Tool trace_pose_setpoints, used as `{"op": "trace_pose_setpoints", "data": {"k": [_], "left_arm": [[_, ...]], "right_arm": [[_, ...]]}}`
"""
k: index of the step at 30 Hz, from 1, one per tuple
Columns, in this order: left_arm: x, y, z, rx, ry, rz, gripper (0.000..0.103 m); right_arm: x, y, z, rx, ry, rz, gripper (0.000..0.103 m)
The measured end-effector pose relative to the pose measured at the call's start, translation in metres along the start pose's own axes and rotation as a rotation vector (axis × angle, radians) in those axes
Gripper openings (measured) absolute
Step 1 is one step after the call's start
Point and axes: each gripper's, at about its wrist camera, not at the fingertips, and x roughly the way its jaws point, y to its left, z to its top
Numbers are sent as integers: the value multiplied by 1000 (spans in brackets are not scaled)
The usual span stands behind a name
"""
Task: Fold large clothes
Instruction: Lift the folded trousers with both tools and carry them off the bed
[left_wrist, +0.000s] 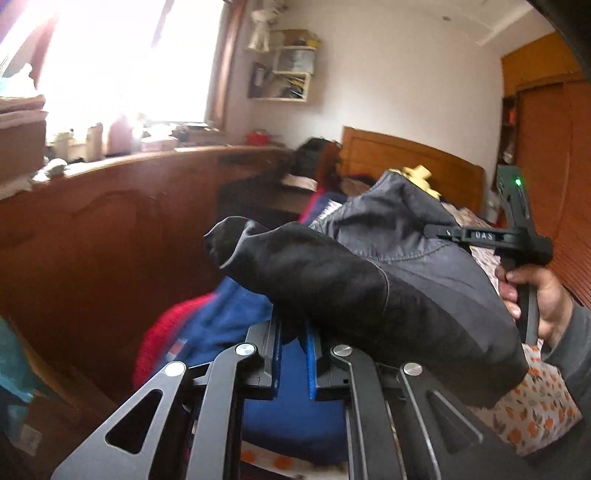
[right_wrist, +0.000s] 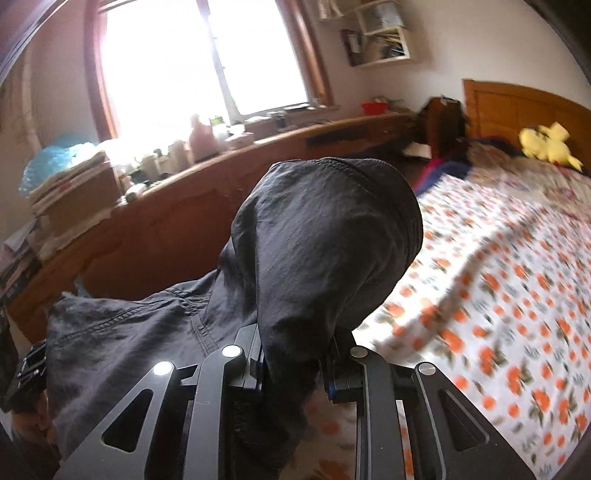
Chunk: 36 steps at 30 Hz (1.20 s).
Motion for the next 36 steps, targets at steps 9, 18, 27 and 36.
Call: {"op": "trace_pose_setpoints", "data": {"k": [9,18,27,36], "left_arm": [[-22,44,42,1,-67,114,11],[24,97,16,-22,78,227,11],[35,128,-24,-97,182,289,17],[-18,80,-28,-78,129,275,17]], "right_arm": [[22,49,26,-21,-96,91,20],[87,65,-8,-21,52,67,22],[103,45,-63,-71,220,-7,41],[-4,40,-73,-172,87,-80,47]]}}
